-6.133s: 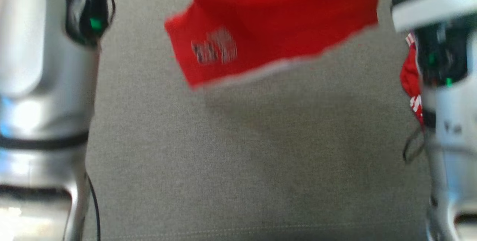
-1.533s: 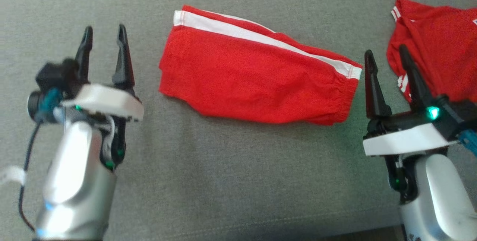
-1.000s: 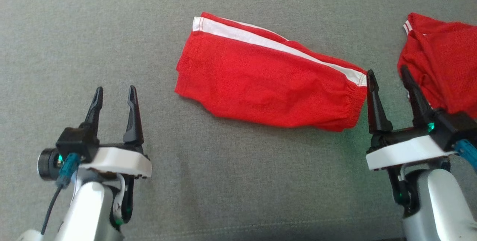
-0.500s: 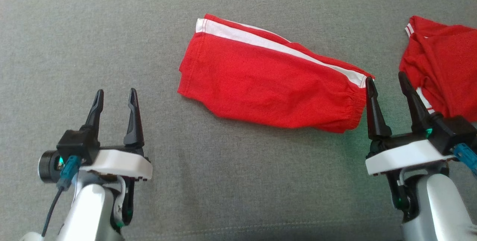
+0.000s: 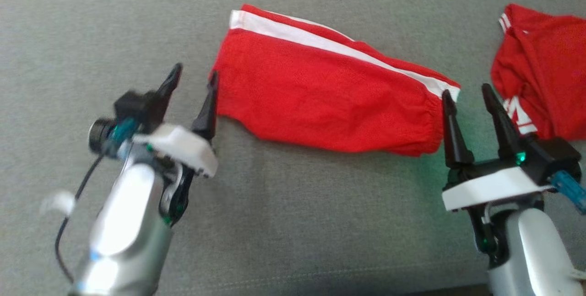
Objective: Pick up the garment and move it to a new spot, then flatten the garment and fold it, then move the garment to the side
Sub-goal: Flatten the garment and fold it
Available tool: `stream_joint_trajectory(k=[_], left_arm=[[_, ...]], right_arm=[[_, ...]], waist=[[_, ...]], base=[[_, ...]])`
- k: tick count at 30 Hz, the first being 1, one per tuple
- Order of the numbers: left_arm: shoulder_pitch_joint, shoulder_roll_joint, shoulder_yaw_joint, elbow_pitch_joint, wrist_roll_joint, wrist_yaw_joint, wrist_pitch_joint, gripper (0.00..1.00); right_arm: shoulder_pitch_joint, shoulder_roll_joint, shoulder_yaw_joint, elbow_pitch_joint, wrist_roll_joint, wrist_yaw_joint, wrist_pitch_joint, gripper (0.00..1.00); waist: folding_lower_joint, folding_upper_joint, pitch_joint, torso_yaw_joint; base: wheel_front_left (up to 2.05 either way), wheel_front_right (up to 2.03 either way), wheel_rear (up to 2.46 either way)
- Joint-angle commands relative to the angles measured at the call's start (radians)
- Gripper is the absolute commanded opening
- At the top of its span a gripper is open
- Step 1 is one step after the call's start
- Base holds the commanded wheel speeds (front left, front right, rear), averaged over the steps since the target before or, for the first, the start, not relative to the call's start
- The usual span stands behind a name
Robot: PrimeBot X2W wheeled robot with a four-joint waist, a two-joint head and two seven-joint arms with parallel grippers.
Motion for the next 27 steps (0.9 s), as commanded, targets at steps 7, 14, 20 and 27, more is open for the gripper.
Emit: stream_joint_trajectory(k=[7, 14, 20, 27], left_arm=[[-0.205, 0.009, 0.002, 0.273, -0.036, -0.072, 0.09, 1.0], [-0.301, 0.006, -0.015, 0.463, -0.053, -0.097, 0.121, 1.0], [-0.332, -0.008, -0.046, 0.539, -0.075, -0.116, 0.136, 0.0], [-0.323, -0.011, -0.025, 0.548, -0.102, -0.107, 0.047, 0.0]], right_arm=[[-0.06, 0.002, 0.05, -0.005, 0.021, -0.001, -0.013, 1.0], [-0.061, 0.003, 0.053, 0.02, 0.045, -0.001, -0.026, 1.0], [-0.065, 0.003, 0.048, 0.034, 0.055, -0.001, -0.03, 1.0], [-0.052, 0.003, 0.035, 0.031, 0.054, -0.001, -0.021, 1.0]], waist=[[0.0, 0.0, 0.043, -0.053], [0.0, 0.0, 0.054, -0.077], [0.0, 0.0, 0.053, -0.078], [0.0, 0.0, 0.043, -0.051]], base=[[0.0, 0.0, 0.0], [0.0, 0.0, 0.0], [0.0, 0.0, 0.0], [0.0, 0.0, 0.0]])
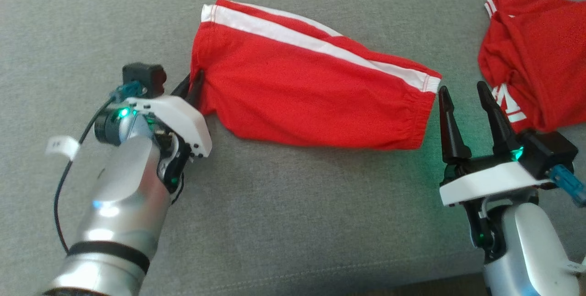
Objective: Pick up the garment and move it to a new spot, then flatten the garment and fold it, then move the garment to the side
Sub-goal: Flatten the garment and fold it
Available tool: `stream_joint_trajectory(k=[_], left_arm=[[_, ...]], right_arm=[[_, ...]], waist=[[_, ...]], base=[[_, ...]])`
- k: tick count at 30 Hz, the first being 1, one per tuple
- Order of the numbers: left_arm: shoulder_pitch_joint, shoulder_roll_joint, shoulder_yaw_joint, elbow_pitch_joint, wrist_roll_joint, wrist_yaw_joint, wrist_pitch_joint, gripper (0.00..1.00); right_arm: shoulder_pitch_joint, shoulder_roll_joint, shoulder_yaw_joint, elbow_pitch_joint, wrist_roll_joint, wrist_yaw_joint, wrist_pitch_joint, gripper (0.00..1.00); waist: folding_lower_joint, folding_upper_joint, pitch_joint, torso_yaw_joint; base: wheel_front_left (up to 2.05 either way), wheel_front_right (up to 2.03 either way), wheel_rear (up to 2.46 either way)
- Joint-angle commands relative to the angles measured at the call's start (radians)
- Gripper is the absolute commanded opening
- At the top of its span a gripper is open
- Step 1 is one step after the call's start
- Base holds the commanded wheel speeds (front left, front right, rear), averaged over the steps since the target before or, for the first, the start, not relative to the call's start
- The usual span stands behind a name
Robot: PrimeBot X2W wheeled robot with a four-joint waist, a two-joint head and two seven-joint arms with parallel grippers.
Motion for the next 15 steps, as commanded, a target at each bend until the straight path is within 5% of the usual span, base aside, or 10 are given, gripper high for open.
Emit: stream_joint_trajectory(k=[1, 15], left_arm=[[0.006, 0.028, 0.04, -0.021, -0.008, 0.011, -0.019, 0.0], [0.381, 0.021, 0.085, -0.408, -0.084, 0.112, -0.059, 0.0]], right_arm=[[-0.008, 0.001, 0.017, -0.035, 0.004, -0.001, -0.001, 1.0], [0.038, 0.001, -0.029, -0.065, 0.002, -0.001, 0.037, 1.0]], waist=[[0.0, 0.0, -0.006, 0.008], [0.0, 0.0, -0.042, 0.086]], base=[[0.0, 0.0, 0.0], [0.0, 0.0, 0.0]])
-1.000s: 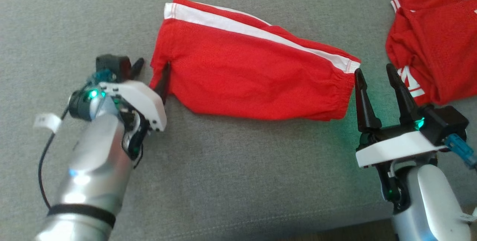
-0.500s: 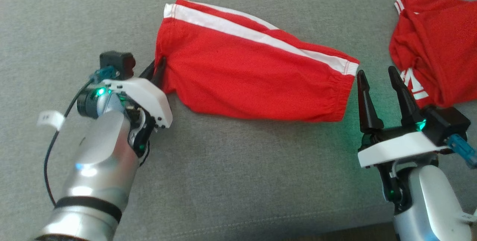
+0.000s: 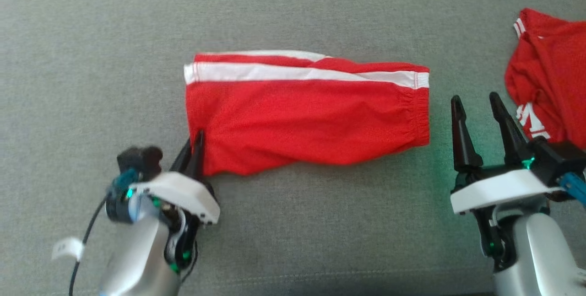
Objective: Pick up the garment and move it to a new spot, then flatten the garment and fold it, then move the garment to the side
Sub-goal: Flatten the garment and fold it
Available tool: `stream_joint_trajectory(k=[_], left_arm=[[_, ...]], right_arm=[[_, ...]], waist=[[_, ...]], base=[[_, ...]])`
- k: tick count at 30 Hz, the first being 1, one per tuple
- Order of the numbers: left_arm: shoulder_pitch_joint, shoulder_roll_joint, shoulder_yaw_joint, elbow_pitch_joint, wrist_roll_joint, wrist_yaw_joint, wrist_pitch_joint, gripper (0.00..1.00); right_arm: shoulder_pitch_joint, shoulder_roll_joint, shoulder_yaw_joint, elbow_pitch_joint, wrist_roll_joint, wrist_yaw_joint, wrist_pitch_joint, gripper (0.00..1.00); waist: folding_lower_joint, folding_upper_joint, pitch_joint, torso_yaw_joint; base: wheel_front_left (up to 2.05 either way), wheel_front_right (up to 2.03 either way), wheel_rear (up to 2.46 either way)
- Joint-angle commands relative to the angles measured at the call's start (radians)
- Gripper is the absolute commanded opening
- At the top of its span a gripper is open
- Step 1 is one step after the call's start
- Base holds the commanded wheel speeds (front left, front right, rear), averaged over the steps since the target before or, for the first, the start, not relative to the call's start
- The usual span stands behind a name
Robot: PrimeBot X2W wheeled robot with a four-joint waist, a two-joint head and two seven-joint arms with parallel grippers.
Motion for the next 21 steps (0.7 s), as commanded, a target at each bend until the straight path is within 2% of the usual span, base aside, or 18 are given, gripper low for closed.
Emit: stream_joint_trajectory(k=[1, 2, 3, 4, 6, 9, 14, 18, 21], left_arm=[[0.0, 0.022, 0.036, -0.055, -0.004, 0.014, -0.001, 0.0], [0.014, 0.024, 0.038, -0.084, -0.004, 0.023, -0.002, 0.11], [0.026, 0.025, 0.039, -0.106, -0.004, 0.03, 0.0, 0.75], [0.034, 0.026, 0.038, -0.124, -0.004, 0.036, 0.004, 1.0], [0.042, 0.027, 0.043, -0.159, -0.002, 0.048, -0.004, 1.0], [0.048, 0.036, 0.063, -0.202, 0.018, 0.089, -0.032, 1.0], [0.055, 0.059, 0.094, -0.314, 0.098, 0.148, -0.072, 1.0], [0.095, 0.084, 0.116, -0.404, 0.164, 0.176, -0.076, 1.0], [0.149, 0.097, 0.116, -0.45, 0.192, 0.175, -0.076, 1.0]], right_arm=[[0.001, 0.0, 0.013, -0.041, 0.003, -0.001, 0.004, 1.0], [0.004, 0.0, 0.01, -0.042, 0.005, -0.001, 0.007, 1.0], [0.008, 0.0, 0.008, -0.043, 0.007, -0.001, 0.009, 1.0], [0.01, 0.0, 0.006, -0.045, 0.007, -0.001, 0.011, 1.0], [0.014, 0.0, 0.004, -0.046, 0.01, -0.001, 0.012, 1.0], [0.015, 0.0, 0.009, -0.054, 0.006, -0.001, 0.011, 1.0], [0.007, 0.0, 0.018, -0.081, -0.022, -0.001, 0.015, 1.0], [0.008, 0.0, 0.024, -0.094, -0.038, -0.001, 0.024, 1.0], [0.023, 0.0, 0.024, -0.097, -0.042, -0.001, 0.03, 1.0]], waist=[[0.0, 0.0, -0.004, 0.007], [0.0, 0.0, -0.005, 0.009], [0.0, 0.0, -0.007, 0.011], [0.0, 0.0, -0.007, 0.012], [0.0, 0.0, -0.013, 0.013], [0.0, 0.0, -0.019, 0.011], [0.0, 0.0, -0.033, 0.011], [0.0, 0.0, -0.06, 0.015], [0.0, 0.0, -0.081, 0.017]], base=[[0.0, 0.0, 0.0], [0.0, 0.0, 0.0], [0.0, 0.0, 0.0], [0.0, 0.0, 0.0], [0.0, 0.0, 0.0], [0.0, 0.0, 0.0], [0.0, 0.0, 0.0], [0.0, 0.0, 0.0], [0.0, 0.0, 0.0]])
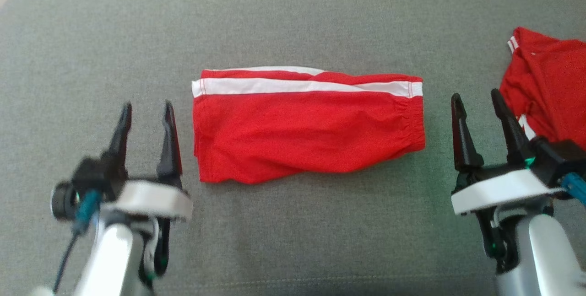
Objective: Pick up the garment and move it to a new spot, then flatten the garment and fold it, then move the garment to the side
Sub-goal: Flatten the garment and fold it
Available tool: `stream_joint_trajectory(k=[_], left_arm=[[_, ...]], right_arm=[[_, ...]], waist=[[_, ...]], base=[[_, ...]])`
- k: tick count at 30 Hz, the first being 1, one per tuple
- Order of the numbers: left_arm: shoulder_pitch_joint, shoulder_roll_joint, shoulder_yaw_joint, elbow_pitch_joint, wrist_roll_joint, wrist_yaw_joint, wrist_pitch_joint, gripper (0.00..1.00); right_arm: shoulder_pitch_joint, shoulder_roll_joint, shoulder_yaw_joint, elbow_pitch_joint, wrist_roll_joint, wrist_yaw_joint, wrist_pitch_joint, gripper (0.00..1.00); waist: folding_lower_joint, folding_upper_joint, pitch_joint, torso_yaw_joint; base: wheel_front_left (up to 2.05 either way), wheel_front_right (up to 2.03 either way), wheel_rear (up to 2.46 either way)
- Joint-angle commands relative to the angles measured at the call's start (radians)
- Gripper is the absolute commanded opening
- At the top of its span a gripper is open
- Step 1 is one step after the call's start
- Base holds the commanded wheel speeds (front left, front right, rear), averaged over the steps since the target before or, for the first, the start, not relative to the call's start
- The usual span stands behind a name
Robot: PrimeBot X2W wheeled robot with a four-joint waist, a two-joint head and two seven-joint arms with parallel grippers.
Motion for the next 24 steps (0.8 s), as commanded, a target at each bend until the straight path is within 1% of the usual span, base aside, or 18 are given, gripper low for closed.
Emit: stream_joint_trajectory(k=[1, 7, 19, 24], left_arm=[[0.034, 0.033, 0.036, -0.049, 0.019, 0.0, -0.011, 1.0], [0.086, 0.05, 0.025, -0.069, 0.022, -0.012, -0.011, 1.0], [0.114, 0.054, 0.014, -0.088, 0.015, 0.0, 0.009, 1.0], [0.102, 0.054, 0.008, -0.092, 0.015, 0.001, 0.01, 1.0]], right_arm=[[0.016, -0.001, 0.023, -0.042, -0.007, -0.001, 0.005, 1.0], [0.043, -0.001, 0.02, -0.048, -0.013, -0.001, 0.013, 1.0], [0.067, -0.001, 0.016, -0.068, -0.023, -0.001, 0.028, 1.0], [0.055, -0.003, 0.015, -0.058, -0.016, -0.001, 0.039, 1.0]], waist=[[0.0, 0.0, -0.02, 0.003], [0.0, 0.0, -0.038, 0.002], [0.0, 0.0, -0.051, 0.008], [0.0, 0.0, -0.042, 0.027]], base=[[0.0, 0.0, 0.0], [0.0, 0.0, 0.0], [0.0, 0.0, 0.0], [0.0, 0.0, 0.0]])
